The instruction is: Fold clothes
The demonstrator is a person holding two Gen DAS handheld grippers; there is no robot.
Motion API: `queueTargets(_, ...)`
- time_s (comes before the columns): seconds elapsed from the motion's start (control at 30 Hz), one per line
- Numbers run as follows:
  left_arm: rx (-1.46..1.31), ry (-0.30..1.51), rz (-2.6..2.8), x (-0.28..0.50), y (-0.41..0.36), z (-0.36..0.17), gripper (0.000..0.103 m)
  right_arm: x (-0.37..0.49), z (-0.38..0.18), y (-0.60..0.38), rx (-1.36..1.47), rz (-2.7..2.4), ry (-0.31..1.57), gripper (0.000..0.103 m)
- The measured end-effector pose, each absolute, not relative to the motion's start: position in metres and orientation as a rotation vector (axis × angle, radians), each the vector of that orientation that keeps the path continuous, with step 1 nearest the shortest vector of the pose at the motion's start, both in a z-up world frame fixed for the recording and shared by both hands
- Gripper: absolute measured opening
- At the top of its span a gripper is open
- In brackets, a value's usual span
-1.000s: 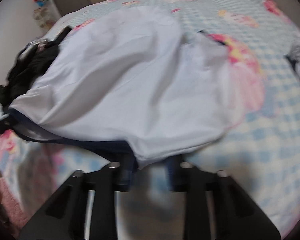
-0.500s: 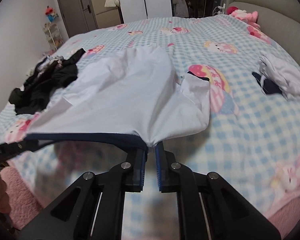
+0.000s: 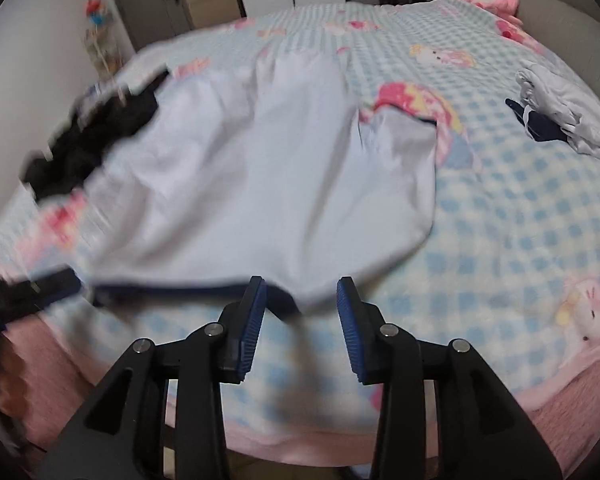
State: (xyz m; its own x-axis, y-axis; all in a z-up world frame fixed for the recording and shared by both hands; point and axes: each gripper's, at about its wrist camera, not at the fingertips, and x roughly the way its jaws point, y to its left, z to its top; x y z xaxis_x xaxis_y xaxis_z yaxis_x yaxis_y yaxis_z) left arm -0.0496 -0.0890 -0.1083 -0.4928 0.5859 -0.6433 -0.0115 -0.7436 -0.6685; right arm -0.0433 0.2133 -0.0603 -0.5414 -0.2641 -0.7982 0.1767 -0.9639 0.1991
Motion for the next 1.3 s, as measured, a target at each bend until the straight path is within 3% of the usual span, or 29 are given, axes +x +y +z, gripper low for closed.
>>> queueTargets(0.07,-1.361,-0.844,2.318,-0.058,-0.086,-0.114,0.051,-0.046,-0.049,0.209,1.321,-2.531,-0.144,0.038)
queueTargets(0.13,-1.402,-0.823,2.358,-0.067,-0.082,-0.121,0.049,-0.053,-0.052,0.199,1.316,-2.567,-0.051,0.048)
queueTargets(0.33,-1.501,-0.7,2.475,-0.08,-0.068,-0.136,0.049,-0.085,-0.109,0.196,1.509,-2.563,0.052,0.048)
queueTargets(0.47,-1.608,-0.571,2.495,-0.07,-0.064,-0.147,0.04,-0.08,-0.127,0.2,1.54,-2.555,0.101,0.048)
queueTargets(0.57,-1.657,-0.526,2.48,-0.057,-0.066,-0.149,0.038,-0.064,-0.12,0.203,1.551,-2.532,0.109,0.048)
queueTargets(0.8,-1.512,-0.709,2.528,-0.054,-0.101,-0.124,0.039,-0.052,-0.101,0.236,1.478,-2.603,-0.088,0.049)
queueTargets(0.9,-1.439,-0.779,2.597,-0.061,-0.121,-0.114,0.039,-0.067,-0.096,0.247,1.465,-2.666,-0.156,0.059)
queueTargets(1.0,-1.481,-0.968,2.507,-0.076,-0.115,-0.138,0.039,-0.089,-0.109,0.248,1.52,-2.664,-0.236,0.061)
queueTargets(1.1,-1.477,-0.981,2.486,-0.083,-0.114,-0.149,0.04,-0.101,-0.122,0.242,1.554,-2.625,-0.273,0.069)
queueTargets(1.17,-1.504,-0.994,2.445,-0.09,-0.112,-0.158,0.038,-0.102,-0.128,0.237,1.557,-2.625,-0.21,0.066)
queueTargets(1.2,-1.514,-0.982,2.439,-0.091,-0.11,-0.16,0.038,-0.101,-0.129,0.235,1.558,-2.624,-0.183,0.059)
queueTargets(1.27,-1.507,-0.911,2.5,-0.087,-0.103,-0.153,0.026,-0.097,-0.128,0.233,1.548,-2.626,-0.153,0.05)
queueTargets(1.3,-1.503,-0.875,2.531,-0.086,-0.1,-0.149,0.022,-0.094,-0.126,0.232,1.54,-2.628,-0.144,0.039)
